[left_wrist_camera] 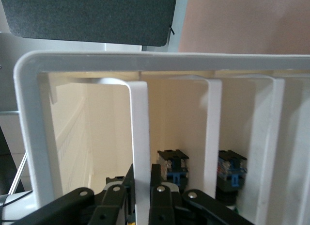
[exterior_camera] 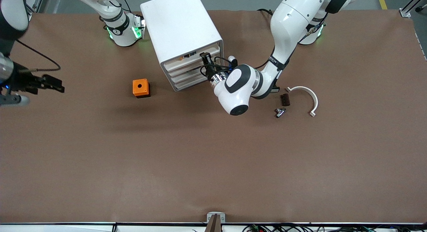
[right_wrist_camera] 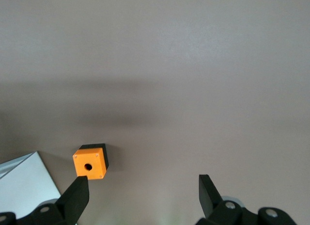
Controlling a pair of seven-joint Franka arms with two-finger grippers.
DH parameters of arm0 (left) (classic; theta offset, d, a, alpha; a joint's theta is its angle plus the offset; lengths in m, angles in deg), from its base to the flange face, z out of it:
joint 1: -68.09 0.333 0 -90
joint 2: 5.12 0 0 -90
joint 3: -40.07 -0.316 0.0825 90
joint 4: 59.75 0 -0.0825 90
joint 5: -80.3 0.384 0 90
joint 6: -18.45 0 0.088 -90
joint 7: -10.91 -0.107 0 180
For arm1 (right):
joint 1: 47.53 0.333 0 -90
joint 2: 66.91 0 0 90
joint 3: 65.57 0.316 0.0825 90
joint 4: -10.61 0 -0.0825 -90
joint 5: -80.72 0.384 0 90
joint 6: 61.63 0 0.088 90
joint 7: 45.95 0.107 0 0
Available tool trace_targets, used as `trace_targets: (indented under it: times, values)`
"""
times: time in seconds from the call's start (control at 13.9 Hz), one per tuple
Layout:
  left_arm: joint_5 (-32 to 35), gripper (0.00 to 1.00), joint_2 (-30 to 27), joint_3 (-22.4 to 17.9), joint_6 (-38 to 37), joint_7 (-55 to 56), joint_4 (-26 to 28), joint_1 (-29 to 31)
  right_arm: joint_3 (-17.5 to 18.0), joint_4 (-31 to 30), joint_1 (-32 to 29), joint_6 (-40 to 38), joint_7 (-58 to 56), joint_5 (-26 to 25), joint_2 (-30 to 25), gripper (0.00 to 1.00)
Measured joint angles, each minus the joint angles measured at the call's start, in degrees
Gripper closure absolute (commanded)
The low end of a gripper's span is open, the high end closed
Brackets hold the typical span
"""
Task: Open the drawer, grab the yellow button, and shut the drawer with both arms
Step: 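Pull the drawer open with the left gripper while the right gripper reaches in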
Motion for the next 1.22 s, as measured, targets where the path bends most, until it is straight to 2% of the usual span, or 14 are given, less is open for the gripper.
trace_targets:
  times: [0.14,0.29,0.5,0.57,0.65,0.79,0.86,1.22]
  values:
    - [0.02,1.00,0.03,-0.53,0.03,-0.08,-0.84,3.17,-0.03,1.69,-0.02,-0.08,-0.05,0.00,2.65,0.00]
    - [0.08,1.00,0.23,-0.98,0.02,-0.94,-1.96,7.76,0.11,2.55,0.13,-0.72,2.65,0.14,2.93,0.00]
    - [0.07,0.98,1.15,-0.96,1.54,-2.13,-4.11,12.10,1.37,4.59,3.50,-3.65,20.54,0.98,2.11,0.00]
    - [0.07,0.78,1.29,-0.96,2.45,-2.20,-4.49,12.50,1.91,5.11,6.06,-4.28,28.38,2.12,1.55,0.00]
    - [0.07,0.50,1.36,-0.96,3.54,-2.44,-4.71,12.56,2.26,5.35,8.90,-4.42,36.35,4.16,1.03,0.00]
    - [0.02,0.05,1.51,-0.91,6.83,-3.49,-4.95,12.37,2.70,5.40,14.73,-3.12,50.84,6.39,0.48,0.00]
    - [0.02,0.00,1.58,-0.90,7.40,-3.76,-4.98,12.30,2.78,5.36,17.75,-1.59,57.22,6.60,0.53,0.00]
    - [0.11,0.00,1.64,-1.06,7.64,-3.92,-5.44,12.34,2.90,4.33,31.07,6.64,79.50,6.66,1.58,0.00]
